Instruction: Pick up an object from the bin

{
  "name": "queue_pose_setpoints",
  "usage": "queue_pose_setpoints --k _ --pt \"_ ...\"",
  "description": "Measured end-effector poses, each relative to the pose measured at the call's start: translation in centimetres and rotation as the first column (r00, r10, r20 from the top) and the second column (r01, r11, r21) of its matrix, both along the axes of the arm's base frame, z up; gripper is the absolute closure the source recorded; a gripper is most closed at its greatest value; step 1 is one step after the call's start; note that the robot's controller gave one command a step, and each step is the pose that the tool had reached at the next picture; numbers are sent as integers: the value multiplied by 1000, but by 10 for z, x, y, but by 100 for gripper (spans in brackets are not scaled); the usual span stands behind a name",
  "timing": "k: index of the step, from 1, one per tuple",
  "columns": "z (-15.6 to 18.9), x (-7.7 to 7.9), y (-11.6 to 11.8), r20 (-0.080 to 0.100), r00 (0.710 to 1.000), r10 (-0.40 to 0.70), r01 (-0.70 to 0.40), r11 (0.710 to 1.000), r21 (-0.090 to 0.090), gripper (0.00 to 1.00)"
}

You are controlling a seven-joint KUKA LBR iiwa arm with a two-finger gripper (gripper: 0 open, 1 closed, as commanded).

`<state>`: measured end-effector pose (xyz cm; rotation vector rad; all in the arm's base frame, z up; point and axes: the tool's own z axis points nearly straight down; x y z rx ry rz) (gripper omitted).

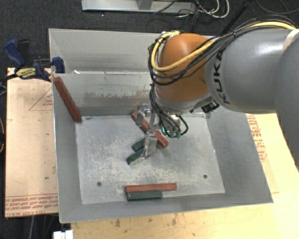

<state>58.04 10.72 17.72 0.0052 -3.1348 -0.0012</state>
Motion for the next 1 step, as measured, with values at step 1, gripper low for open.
queue_pose_setpoints --k 1 --pt "4 2 0 7 1000 -2 2 1000 1 0"
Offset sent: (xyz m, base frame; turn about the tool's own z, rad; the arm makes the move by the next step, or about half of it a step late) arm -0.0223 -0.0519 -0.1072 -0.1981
